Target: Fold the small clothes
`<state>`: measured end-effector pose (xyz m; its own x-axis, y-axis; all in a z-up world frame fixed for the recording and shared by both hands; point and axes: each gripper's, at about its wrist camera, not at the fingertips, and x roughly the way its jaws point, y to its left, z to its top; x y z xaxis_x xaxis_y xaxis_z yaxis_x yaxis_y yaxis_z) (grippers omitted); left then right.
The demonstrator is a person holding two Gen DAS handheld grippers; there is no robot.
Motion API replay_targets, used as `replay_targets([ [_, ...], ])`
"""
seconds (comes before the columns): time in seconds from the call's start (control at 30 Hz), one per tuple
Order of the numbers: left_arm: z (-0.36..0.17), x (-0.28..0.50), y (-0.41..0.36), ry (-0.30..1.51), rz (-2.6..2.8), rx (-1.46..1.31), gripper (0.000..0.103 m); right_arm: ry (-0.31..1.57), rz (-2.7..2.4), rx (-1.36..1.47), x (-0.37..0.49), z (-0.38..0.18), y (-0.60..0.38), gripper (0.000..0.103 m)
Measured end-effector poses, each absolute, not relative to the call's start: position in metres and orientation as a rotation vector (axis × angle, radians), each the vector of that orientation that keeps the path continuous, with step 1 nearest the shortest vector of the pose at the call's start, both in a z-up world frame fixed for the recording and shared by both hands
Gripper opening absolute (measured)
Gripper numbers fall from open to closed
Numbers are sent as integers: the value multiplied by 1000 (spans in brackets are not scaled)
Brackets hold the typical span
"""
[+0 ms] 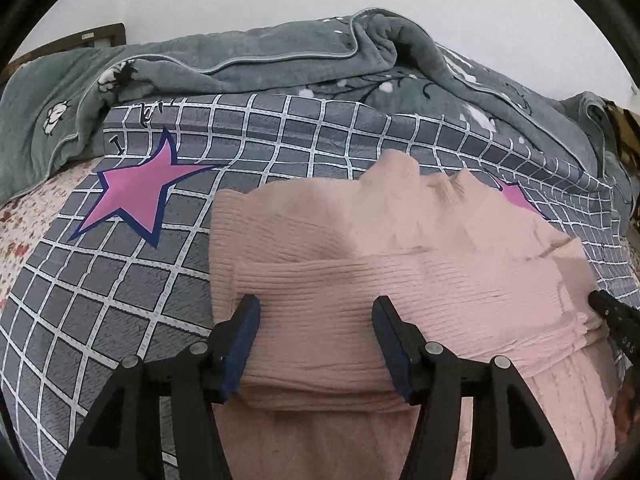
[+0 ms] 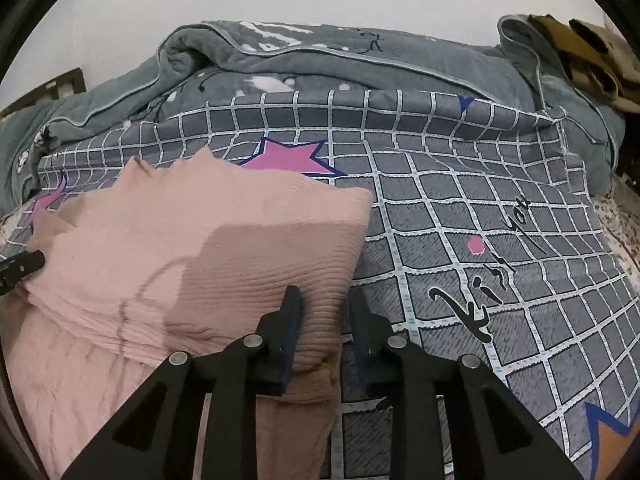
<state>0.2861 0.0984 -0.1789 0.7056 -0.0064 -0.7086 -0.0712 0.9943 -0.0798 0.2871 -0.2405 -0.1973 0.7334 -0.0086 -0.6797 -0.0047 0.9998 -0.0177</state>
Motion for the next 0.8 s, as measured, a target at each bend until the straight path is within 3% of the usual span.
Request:
replay_targets([
  [0.23, -179, 287, 96, 788, 44, -76, 60, 767, -2, -11, 289, -200, -241, 33],
  [0.8, -176, 283, 99, 780, 54, -107, 60, 770, 13, -14, 290, -202, -239, 33],
])
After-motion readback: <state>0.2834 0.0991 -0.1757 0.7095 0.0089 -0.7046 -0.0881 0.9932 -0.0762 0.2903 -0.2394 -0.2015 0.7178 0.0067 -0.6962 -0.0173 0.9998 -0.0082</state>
